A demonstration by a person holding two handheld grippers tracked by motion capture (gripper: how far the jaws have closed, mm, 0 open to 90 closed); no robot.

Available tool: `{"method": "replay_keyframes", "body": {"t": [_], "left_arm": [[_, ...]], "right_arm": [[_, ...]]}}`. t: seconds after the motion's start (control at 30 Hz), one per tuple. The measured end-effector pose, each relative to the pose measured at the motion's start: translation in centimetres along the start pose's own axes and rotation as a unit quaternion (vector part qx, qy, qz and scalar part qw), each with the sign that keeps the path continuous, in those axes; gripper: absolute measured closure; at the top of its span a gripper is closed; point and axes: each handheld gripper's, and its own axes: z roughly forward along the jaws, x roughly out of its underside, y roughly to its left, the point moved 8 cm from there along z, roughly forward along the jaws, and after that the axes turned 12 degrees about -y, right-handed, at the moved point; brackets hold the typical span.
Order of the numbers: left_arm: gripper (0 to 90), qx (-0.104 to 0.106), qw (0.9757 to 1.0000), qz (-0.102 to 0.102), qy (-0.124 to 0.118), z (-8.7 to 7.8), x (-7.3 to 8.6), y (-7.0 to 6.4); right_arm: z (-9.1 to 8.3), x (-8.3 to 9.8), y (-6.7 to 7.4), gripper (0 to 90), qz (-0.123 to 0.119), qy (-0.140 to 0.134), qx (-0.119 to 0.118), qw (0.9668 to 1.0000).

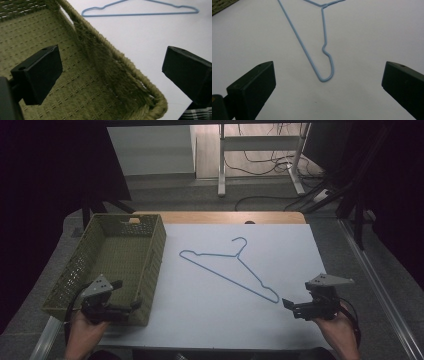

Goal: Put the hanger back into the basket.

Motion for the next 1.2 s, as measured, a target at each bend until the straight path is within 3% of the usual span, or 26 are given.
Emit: {"method": "replay_keyframes", "body": {"t": [0.2, 0.37, 0.57, 0.8, 0.97, 1.2], "left_arm": [[3.8, 0.003, 1.0, 0.009, 0.001, 0.1, 0.3, 0.0], [3.2, 0.017, 0.9994, 0.025, 0.013, 0.3, 0.6, -0.3], [2.5, 0.02, 0.9991, 0.027, 0.026, 0.4, 0.7, -0.7], [2.5, 0.023, 0.9994, 0.025, 0.001, -0.1, -0.4, -0.9], [2.1, 0.031, 0.9993, 0.022, -0.008, -0.1, -1.1, -1.3], [2.1, 0.049, 0.9979, 0.036, -0.021, 0.4, -2.8, -2.5]], "right_arm": [[0.1, -0.1, 0.3, 0.0, -0.015, -0.001, -0.001, 0.9999], [0.3, 0.0, 0.4, 0.0, -0.012, 0.001, -0.01, 0.9999], [0.5, 0.0, 0.5, 0.0, -0.013, 0.004, -0.01, 0.9999], [1.8, -0.7, 0.8, 0.0, -0.005, 0.0, -0.027, 0.9996], [2.6, -1.6, 1.1, 0.0, -0.012, -0.001, -0.034, 0.9993], [3.9, -2.6, 1.6, 0.0, -0.028, 0.007, -0.042, 0.9987]]}}
